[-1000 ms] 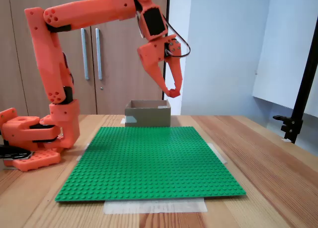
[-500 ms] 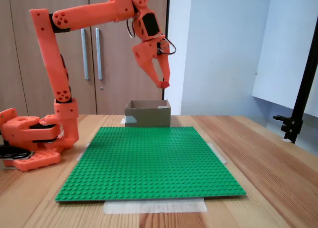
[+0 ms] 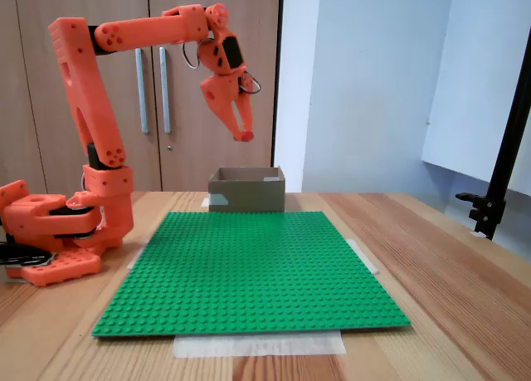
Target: Pick the red lego block and put it in the box.
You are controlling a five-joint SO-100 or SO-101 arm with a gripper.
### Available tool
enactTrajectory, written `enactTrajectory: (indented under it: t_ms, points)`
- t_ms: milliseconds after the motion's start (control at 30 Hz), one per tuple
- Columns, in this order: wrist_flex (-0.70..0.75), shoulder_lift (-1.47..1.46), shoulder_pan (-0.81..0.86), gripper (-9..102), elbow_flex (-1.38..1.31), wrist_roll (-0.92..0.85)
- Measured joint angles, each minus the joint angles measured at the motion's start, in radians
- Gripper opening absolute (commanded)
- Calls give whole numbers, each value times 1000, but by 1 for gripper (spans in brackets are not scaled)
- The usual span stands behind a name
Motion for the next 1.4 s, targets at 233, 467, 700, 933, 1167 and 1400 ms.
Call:
enactTrajectory:
  t_ms: [233,467,700,933,1167,1400]
  points:
    - [-38,-97,-41,3,0,9]
    - [-44,-196,-58,3,-67,9]
    - [-46,-236,-66,4,-83,9]
    - [-48,-295,-75,4,-129,31]
    - [-67,-331,-81,4,-133,32]
    - [-74,-373,-83,4,-133,32]
